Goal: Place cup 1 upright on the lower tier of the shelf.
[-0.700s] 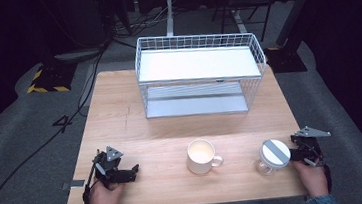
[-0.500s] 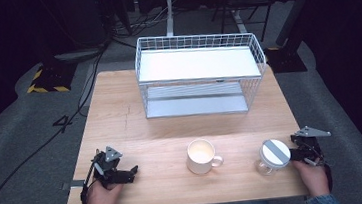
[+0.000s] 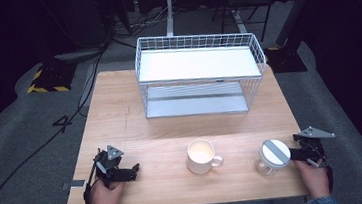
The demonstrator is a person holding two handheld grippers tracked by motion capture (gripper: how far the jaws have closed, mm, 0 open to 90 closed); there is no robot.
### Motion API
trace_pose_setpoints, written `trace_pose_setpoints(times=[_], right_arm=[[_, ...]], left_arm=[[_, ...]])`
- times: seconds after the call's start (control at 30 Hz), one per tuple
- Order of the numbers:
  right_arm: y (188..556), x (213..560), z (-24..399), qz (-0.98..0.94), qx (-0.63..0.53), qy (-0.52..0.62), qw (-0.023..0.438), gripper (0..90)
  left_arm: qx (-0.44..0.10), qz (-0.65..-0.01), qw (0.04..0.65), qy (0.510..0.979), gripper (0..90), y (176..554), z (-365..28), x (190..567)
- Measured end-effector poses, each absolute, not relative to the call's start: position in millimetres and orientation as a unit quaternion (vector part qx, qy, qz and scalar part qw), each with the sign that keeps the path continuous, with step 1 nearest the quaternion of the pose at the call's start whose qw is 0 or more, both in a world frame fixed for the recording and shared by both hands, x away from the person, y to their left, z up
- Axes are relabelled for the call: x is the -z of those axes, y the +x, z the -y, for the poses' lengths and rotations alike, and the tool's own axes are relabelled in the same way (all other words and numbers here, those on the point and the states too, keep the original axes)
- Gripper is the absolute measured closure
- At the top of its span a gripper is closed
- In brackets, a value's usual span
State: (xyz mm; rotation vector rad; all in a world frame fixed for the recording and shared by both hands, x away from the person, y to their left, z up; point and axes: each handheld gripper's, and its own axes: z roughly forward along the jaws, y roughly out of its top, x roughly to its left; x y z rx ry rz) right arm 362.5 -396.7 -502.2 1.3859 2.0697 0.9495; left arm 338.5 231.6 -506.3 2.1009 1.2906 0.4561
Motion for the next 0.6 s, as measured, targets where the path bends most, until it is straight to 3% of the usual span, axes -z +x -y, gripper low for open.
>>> trace_pose_setpoints(times=[0.6], right_arm=[[318,474,414,-0.748,-0.380,0.495,0.227,16.5]], left_arm=[[-0.174,-0.491,0.311,0.795,0.5,337,-231,506]])
